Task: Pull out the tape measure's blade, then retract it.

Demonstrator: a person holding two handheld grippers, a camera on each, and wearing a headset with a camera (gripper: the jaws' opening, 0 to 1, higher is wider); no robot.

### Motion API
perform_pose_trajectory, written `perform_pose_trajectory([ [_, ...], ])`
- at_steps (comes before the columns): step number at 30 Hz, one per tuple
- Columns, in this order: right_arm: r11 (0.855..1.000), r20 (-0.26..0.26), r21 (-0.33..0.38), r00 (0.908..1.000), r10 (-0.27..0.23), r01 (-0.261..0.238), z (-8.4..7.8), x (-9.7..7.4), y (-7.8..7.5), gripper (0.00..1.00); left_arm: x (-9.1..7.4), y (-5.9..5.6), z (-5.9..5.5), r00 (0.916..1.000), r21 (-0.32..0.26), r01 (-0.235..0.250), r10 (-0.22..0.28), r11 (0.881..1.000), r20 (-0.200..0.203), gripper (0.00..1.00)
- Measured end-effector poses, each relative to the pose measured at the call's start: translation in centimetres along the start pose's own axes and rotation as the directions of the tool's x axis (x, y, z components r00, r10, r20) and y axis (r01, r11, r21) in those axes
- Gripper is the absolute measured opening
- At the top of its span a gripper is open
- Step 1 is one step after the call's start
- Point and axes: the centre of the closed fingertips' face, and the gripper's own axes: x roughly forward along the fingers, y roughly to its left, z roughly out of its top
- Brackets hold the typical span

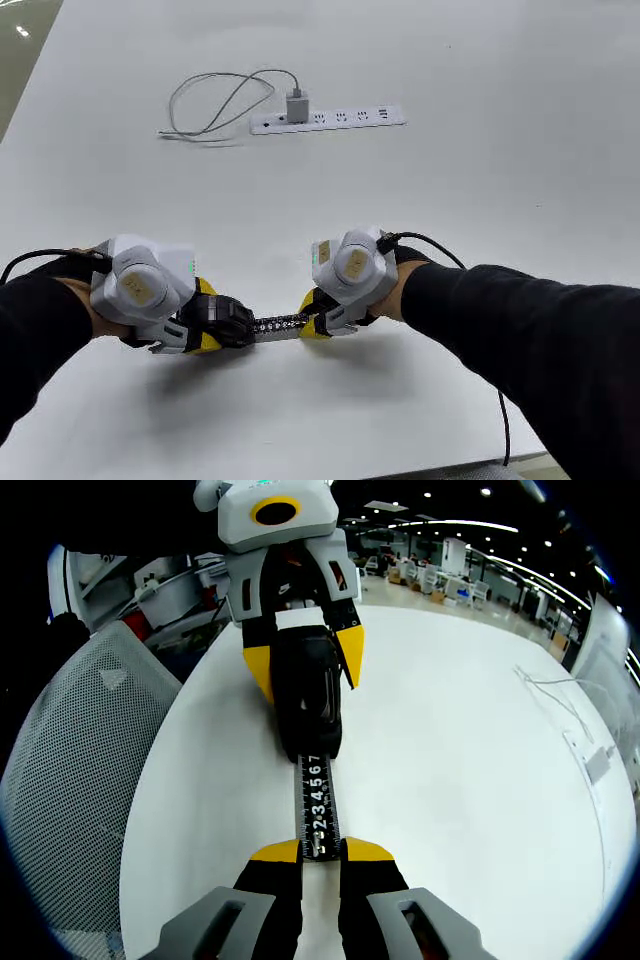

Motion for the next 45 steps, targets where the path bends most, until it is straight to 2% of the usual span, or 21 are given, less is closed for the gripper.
perform_pose_trajectory([
  [9,1.000,0.001,0.003,1.0000,-0.004,0.004,-0.4,-0.3,-0.1,0.09,0.0,0.1,0.0,0.9999,-0.005,-0.007,0.007,1.000,0.010,0.31],
  [33,1.000,0.005,0.022,1.0000,-0.006,0.006,-1.1,-0.9,0.1,0.09,0.1,0.1,0.0,0.9998,0.004,-0.006,0.006,1.000,-0.018,0.31],
  [45,0.999,0.000,0.037,1.0000,-0.004,0.004,-1.6,-1.3,0.0,0.09,0.2,0.3,-0.2,0.9998,0.005,-0.007,0.008,1.000,-0.016,0.31],
])
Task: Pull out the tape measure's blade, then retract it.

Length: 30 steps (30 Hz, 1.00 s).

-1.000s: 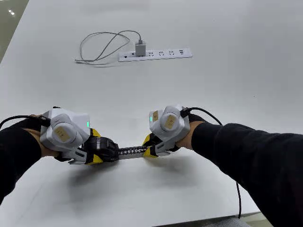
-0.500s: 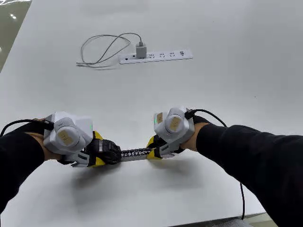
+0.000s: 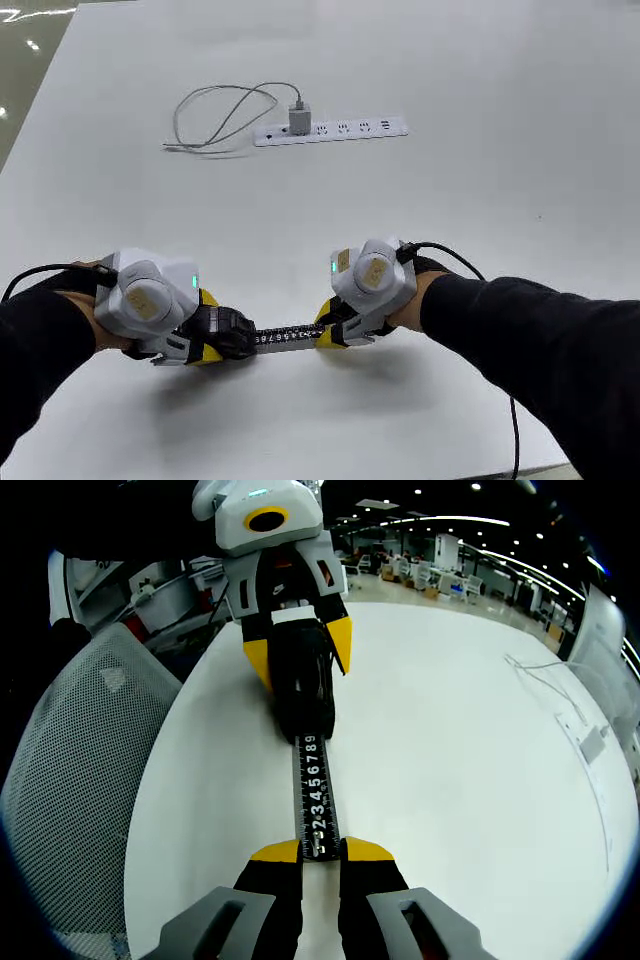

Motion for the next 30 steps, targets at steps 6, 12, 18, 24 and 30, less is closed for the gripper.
perform_pose_trajectory([
  [6,1.000,-0.007,-0.006,1.0000,0.000,0.000,-0.4,-0.3,0.0,0.09,0.0,0.0,0.0,1.0000,0.002,-0.001,0.001,1.000,-0.002,0.31],
  [12,1.000,-0.012,-0.003,0.9999,0.000,0.000,-0.8,-0.6,-0.1,0.09,0.1,0.0,-0.2,1.0000,0.004,0.001,-0.001,1.000,-0.004,0.31],
  [18,1.000,-0.015,0.004,0.9999,-0.002,0.002,-1.2,-0.9,-0.1,0.09,0.1,0.0,-0.1,1.0000,0.005,0.000,0.000,1.000,-0.004,0.31],
  [24,1.000,-0.017,0.003,0.9998,-0.005,0.005,-1.6,-1.2,0.0,0.09,0.1,0.0,-0.1,1.0000,0.007,0.000,0.000,1.000,-0.007,0.31],
  [30,1.000,-0.011,0.010,0.9999,-0.010,0.010,-1.9,-1.3,0.0,0.09,0.1,-0.1,0.0,1.0000,0.008,0.000,0.000,1.000,-0.007,0.31],
])
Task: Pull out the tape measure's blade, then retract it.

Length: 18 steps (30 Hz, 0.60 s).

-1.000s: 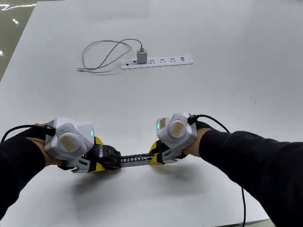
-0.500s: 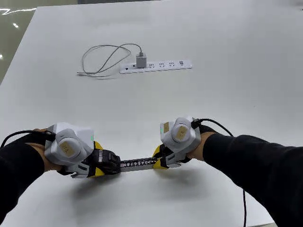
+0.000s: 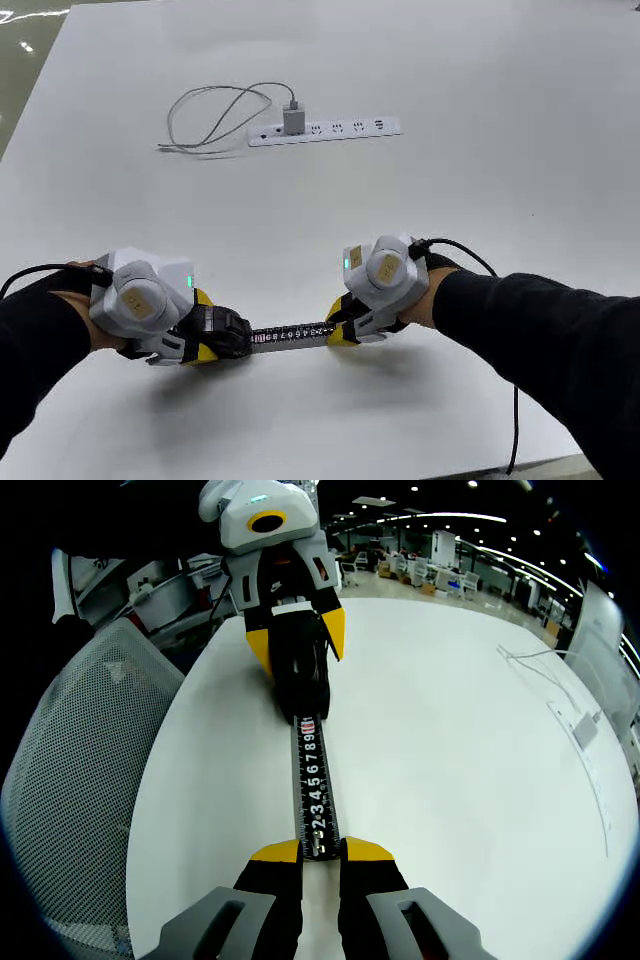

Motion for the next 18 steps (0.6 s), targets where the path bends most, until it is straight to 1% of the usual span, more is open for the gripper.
perform_pose_trajectory([
  [3,1.000,-0.002,-0.001,1.0000,-0.001,0.001,-0.17,-0.06,0.06,0.09,0.00,-0.01,0.00,1.0000,0.001,0.000,0.000,1.000,0.000,0.31],
  [5,1.000,-0.008,-0.020,1.0000,-0.001,0.000,-0.33,-0.15,0.07,0.09,-0.02,-0.02,0.01,1.0000,0.002,-0.001,0.001,1.000,0.000,0.31],
  [18,1.000,-0.017,-0.013,0.9998,-0.003,0.003,-1.04,-0.52,-0.11,0.09,-0.20,-0.27,0.31,1.0000,0.003,-0.003,0.003,1.000,0.002,0.31],
])
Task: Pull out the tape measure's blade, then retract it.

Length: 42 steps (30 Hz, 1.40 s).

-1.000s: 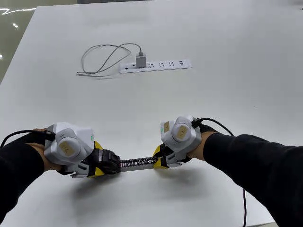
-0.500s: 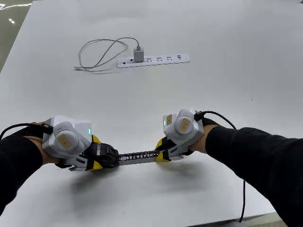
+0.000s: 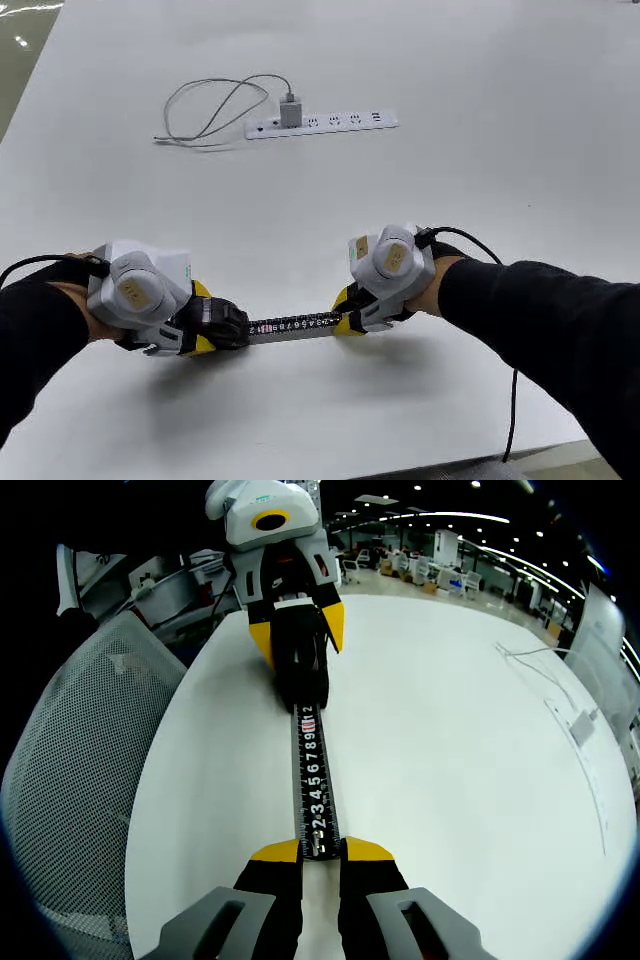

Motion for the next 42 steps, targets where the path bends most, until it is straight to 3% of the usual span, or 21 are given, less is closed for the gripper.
perform_pose_trajectory([
  [42,1.000,-0.017,0.002,0.9999,0.001,-0.001,-1.9,-1.7,-0.2,0.09,0.1,0.0,-0.1,1.0000,0.001,-0.002,0.002,1.000,-0.001,0.31],
])
